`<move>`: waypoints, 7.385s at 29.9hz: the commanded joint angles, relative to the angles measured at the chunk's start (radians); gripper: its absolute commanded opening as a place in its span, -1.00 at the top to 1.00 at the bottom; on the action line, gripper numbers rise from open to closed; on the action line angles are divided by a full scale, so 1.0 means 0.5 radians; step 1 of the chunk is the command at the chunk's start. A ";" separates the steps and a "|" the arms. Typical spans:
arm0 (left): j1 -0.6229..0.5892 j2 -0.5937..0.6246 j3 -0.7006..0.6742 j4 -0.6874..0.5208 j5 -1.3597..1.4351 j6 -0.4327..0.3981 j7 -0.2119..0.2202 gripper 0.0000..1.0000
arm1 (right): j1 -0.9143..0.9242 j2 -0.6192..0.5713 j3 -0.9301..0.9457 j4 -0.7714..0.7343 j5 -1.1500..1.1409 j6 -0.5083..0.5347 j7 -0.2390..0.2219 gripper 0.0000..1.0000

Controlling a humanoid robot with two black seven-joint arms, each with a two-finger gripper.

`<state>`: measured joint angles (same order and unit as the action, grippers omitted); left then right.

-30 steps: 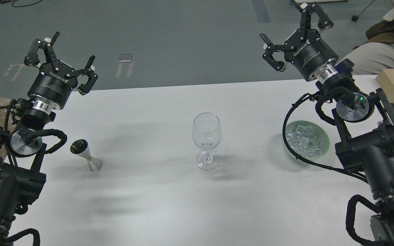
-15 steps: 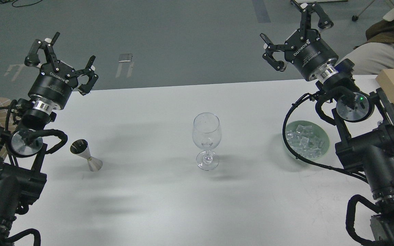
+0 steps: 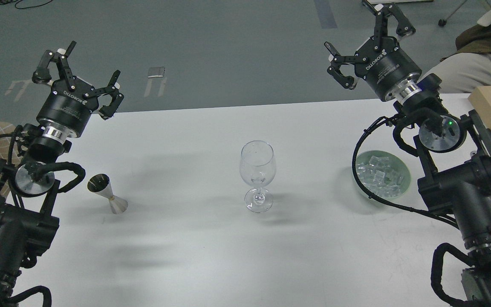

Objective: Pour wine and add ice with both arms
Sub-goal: 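Swing the left gripper out and down toward the metal jigger, then move the open left gripper around the metal jigger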

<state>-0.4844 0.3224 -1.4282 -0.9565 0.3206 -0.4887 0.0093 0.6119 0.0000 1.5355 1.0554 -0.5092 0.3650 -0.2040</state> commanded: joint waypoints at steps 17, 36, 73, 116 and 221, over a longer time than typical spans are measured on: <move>0.045 0.211 -0.015 -0.283 -0.180 0.000 0.046 -0.95 | -0.009 0.000 0.000 0.003 0.000 0.000 0.000 -1.00; 0.425 0.610 -0.104 -0.811 -0.660 0.069 0.138 -0.95 | -0.030 0.000 -0.003 0.003 0.000 0.000 0.000 -1.00; 1.609 0.506 -0.736 -1.388 -1.000 0.072 0.227 -0.95 | -0.052 0.000 -0.012 -0.003 0.000 0.000 0.000 -1.00; 2.300 0.086 -0.835 -1.511 -1.000 0.000 0.267 -0.95 | -0.079 0.000 -0.012 0.003 0.000 0.000 0.000 -1.00; 1.435 -0.645 -0.261 -0.572 -1.003 0.069 0.242 -0.96 | -0.095 0.000 -0.012 0.006 -0.006 0.000 0.000 -1.00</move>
<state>0.2520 0.0000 -1.5561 -1.2672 -0.1810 -0.4543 0.1315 0.5645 0.0000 1.5295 1.0584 -0.5124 0.3651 -0.2040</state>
